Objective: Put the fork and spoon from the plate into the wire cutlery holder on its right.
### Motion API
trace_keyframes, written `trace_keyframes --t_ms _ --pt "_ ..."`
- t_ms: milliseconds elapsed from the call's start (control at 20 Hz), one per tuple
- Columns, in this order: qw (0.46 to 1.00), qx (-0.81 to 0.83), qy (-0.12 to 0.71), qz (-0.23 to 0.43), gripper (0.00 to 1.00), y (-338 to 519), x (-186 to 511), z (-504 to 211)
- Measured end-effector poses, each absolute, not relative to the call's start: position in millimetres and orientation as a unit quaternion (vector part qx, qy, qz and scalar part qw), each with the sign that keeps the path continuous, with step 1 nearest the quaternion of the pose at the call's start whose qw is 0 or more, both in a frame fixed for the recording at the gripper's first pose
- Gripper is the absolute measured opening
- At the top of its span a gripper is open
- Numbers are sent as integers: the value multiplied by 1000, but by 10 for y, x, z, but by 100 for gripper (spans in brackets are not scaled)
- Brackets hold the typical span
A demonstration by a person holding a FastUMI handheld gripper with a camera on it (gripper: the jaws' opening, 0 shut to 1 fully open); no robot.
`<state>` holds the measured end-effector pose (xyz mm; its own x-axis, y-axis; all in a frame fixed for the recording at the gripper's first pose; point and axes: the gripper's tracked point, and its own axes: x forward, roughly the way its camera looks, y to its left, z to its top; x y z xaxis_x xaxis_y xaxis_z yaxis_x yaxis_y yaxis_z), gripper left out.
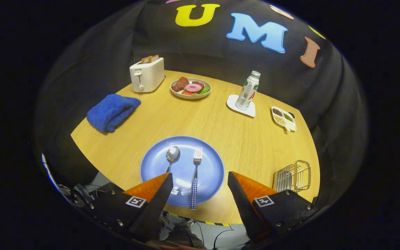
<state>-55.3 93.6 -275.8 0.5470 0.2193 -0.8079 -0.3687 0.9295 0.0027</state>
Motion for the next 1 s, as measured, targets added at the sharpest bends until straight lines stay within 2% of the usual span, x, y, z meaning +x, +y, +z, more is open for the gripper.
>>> trace_keyframes --t_ms 600,700,900,1000 --pt "824 -79 535 168 97 985 -603 -3335" --pt "815 -75 550 168 84 993 -608 -3424" --pt "805 -69 565 169 84 1060 -615 -3516" --pt "799 -75 572 169 76 1070 -601 -3580"
